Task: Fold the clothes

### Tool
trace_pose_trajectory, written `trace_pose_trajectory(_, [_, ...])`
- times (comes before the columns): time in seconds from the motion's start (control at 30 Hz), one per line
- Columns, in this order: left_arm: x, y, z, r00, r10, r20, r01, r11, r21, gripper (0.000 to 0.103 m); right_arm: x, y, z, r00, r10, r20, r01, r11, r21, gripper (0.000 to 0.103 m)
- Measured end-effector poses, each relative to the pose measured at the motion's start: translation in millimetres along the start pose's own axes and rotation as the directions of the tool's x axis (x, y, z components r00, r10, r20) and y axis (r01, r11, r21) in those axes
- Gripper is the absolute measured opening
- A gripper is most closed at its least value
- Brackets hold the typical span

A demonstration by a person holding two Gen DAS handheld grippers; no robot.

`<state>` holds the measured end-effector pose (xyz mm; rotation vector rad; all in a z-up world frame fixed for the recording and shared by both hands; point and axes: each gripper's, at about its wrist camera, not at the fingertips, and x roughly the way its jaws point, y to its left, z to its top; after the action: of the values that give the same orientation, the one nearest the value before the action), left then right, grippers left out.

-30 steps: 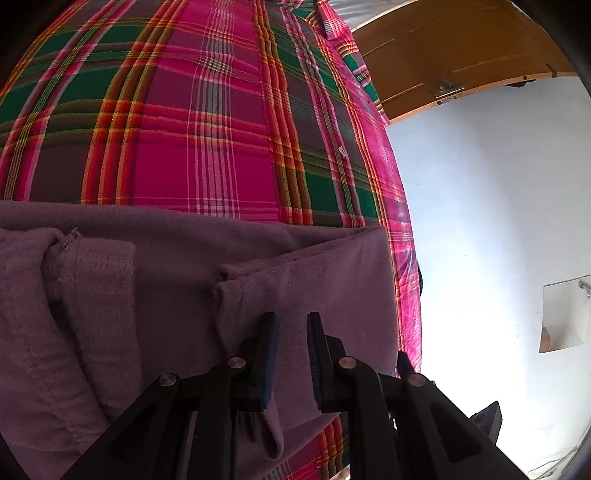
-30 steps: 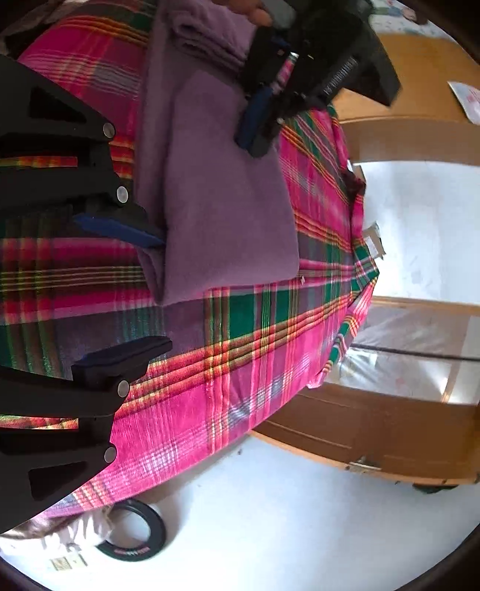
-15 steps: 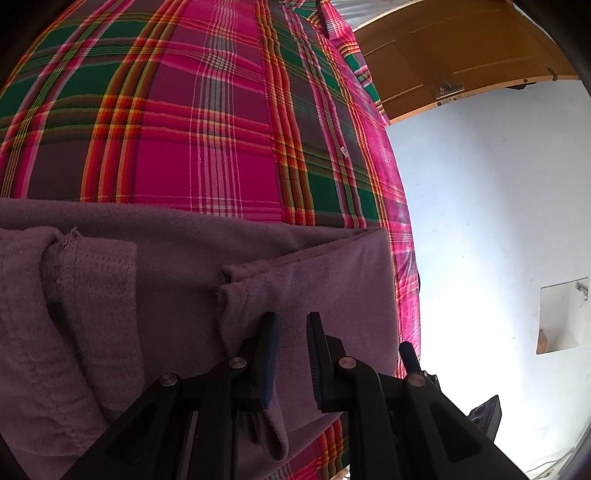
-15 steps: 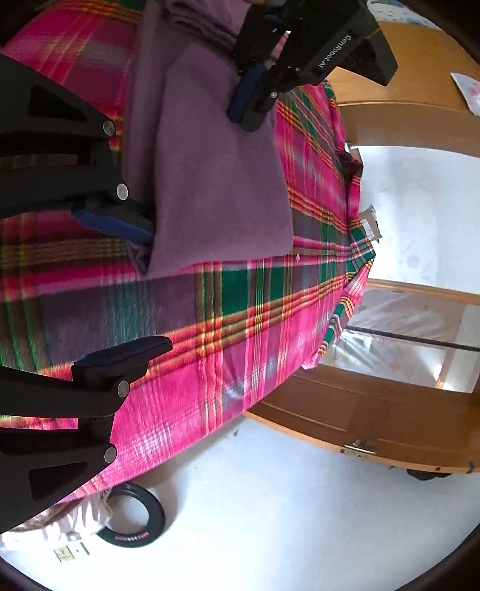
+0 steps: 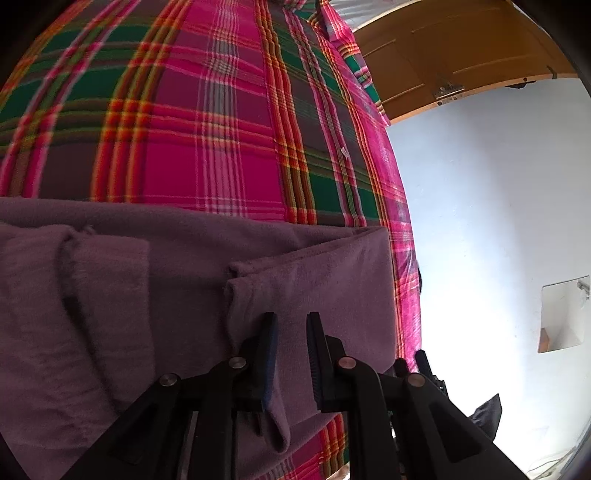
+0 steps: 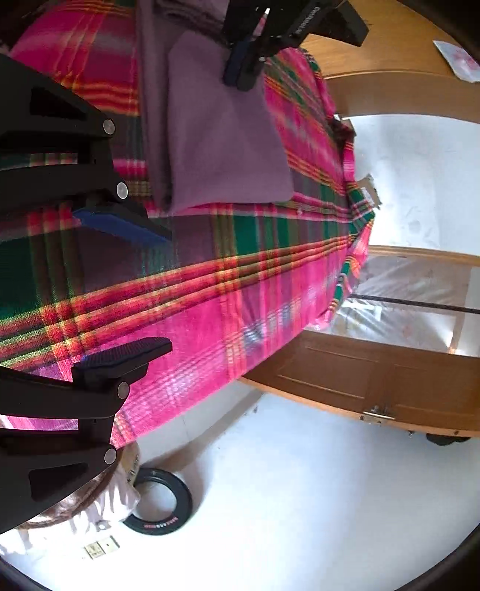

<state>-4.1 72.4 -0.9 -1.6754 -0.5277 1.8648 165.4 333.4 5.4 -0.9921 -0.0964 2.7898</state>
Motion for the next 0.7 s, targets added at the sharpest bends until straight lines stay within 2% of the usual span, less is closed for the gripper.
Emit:
trace_pose_trajectory(0.2, [-29,2,-7,0.998,-0.019,0.064,0.02,1.0,-0.004,0.019,-10,44,15,0.99,0.13,0.046,-0.126,0.989,-0.074,0.053])
trace_pose_trajectory(0.37, [-57,13,-16,0.992,-0.028,0.12,0.032,0.999,-0.026,0.02,-6,91,25,0.966,0.254,0.043,-0.245,0.958,-0.147,0.053])
trace_pose_trajectory(0.57, [-86,36,-29,0.982,-0.02,0.186,0.031,0.998,-0.055,0.021,5,127,29,0.942,0.335,-0.006,-0.331,0.928,-0.169,0.053])
trace_pose_trajectory(0.7, [-100,55,-37,0.976,-0.011,0.216,0.03,0.996,-0.087,0.022,7,141,21,0.936,0.348,-0.048,-0.351,0.917,-0.19,0.053])
